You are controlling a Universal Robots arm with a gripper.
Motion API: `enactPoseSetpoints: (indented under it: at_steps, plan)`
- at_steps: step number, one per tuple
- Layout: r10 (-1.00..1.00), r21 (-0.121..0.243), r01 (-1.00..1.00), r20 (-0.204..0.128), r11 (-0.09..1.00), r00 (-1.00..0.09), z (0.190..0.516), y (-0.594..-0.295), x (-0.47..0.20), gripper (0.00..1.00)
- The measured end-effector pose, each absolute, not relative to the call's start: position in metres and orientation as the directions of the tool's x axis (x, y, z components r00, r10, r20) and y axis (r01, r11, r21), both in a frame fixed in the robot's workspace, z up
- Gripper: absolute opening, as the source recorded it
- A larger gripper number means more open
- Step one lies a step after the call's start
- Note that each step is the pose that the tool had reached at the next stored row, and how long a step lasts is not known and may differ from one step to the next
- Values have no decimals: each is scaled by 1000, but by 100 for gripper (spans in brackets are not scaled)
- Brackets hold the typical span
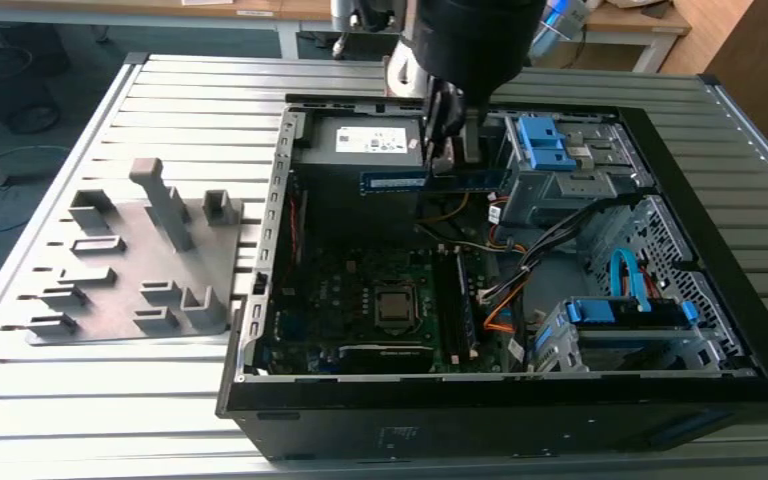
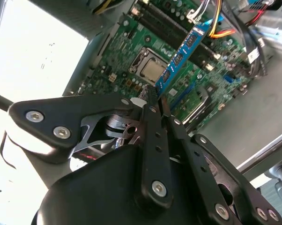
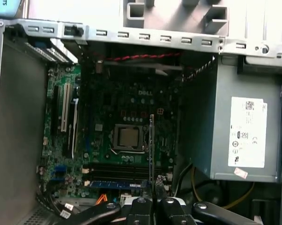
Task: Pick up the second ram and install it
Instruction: 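Pick up the second ram and move it above second insertion slot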
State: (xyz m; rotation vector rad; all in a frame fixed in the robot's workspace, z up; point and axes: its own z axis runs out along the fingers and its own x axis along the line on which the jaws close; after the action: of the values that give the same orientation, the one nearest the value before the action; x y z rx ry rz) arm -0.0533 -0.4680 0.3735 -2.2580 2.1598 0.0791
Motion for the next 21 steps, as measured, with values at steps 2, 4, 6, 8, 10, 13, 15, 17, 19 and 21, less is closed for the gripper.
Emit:
enactPoseSetpoints:
  at_steps: [2, 4, 6, 8, 10, 13, 15, 17, 19, 21]
  plan:
    - [-998, 24, -999, -48, -45, 44, 373, -468, -49, 14]
    - [-998, 24, -999, -48, -45, 44, 373, -468, -45, 14]
    - [-998, 24, -999, -48, -45, 44, 373, -468, -40, 14]
    - [-998, 24, -999, -48, -45, 44, 373, -468, -35, 14]
    - [-998, 24, -999, -48, -45, 44, 373, -468, -31, 14]
    - [-998, 24, -999, -48, -45, 44, 373, -468, -24, 14]
    - [-998, 24, -999, -48, -45, 44, 372, -468, -19, 14]
    - [-998, 24, -999, -48, -45, 44, 372, -468, -14, 14]
    - [-998, 24, -999, -48, -45, 44, 372, -468, -9, 14]
    - [-998, 24, -999, -48, -45, 44, 372, -468, -3, 14]
